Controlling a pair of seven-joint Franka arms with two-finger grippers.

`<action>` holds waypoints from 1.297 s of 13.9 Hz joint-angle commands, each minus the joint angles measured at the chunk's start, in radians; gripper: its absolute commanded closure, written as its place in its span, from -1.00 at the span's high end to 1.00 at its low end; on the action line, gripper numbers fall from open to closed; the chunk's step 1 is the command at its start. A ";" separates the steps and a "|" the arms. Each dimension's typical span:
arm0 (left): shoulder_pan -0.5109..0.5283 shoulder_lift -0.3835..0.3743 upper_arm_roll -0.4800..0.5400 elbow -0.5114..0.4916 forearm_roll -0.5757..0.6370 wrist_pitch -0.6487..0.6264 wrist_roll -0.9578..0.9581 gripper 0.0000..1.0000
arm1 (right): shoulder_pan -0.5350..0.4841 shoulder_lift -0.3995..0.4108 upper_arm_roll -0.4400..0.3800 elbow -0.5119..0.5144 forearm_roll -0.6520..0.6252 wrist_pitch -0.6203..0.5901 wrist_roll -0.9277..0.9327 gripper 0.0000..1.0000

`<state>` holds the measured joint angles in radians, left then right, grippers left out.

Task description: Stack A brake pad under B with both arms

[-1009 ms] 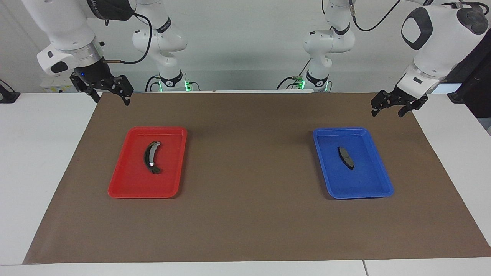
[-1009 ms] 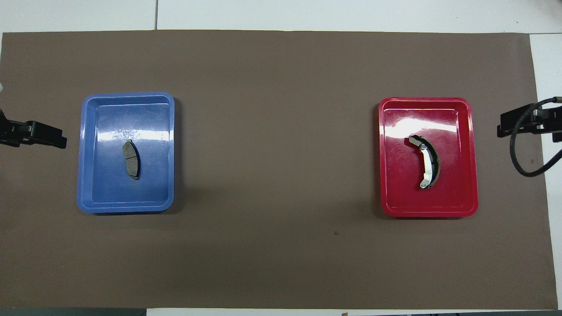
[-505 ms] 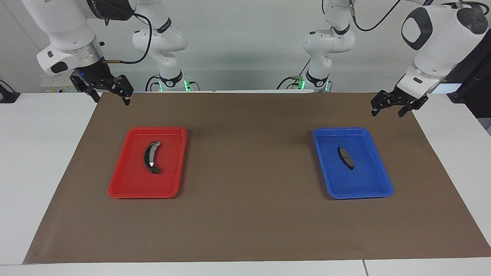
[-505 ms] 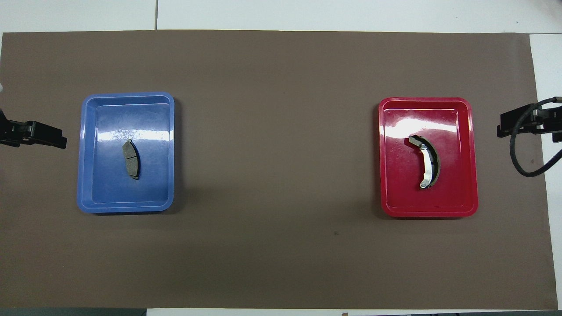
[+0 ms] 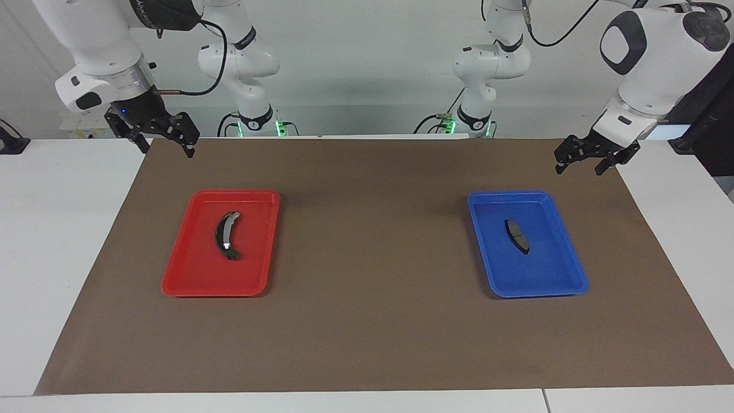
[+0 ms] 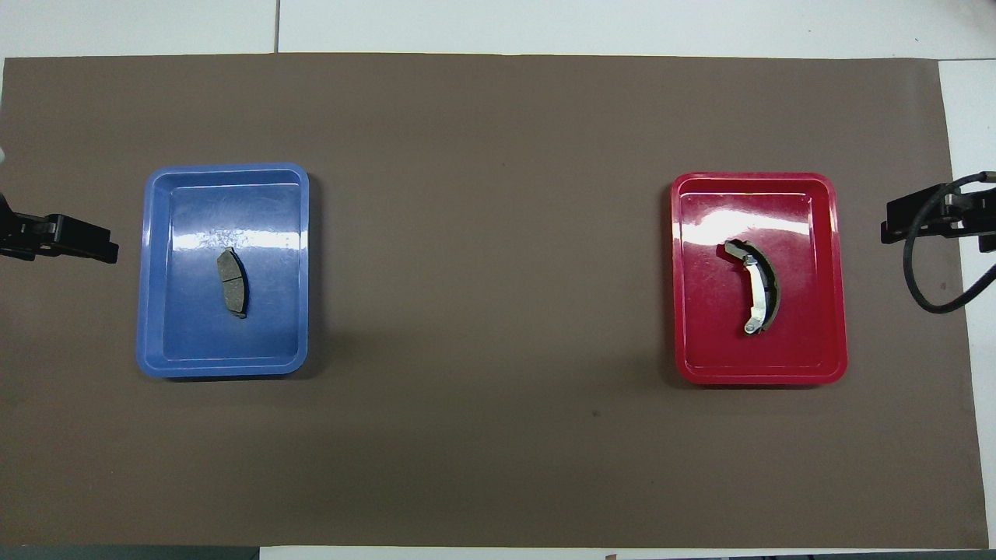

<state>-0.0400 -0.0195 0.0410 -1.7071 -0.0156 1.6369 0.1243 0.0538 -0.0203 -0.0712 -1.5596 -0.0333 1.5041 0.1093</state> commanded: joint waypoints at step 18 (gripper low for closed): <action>-0.007 -0.025 -0.004 -0.026 0.005 -0.011 0.012 0.99 | -0.008 -0.007 0.004 -0.008 0.001 -0.005 -0.002 1.00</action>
<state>-0.0416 -0.0195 0.0393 -1.7077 -0.0156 1.6332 0.1249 0.0538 -0.0203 -0.0712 -1.5597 -0.0333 1.5041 0.1093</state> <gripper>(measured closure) 0.004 0.000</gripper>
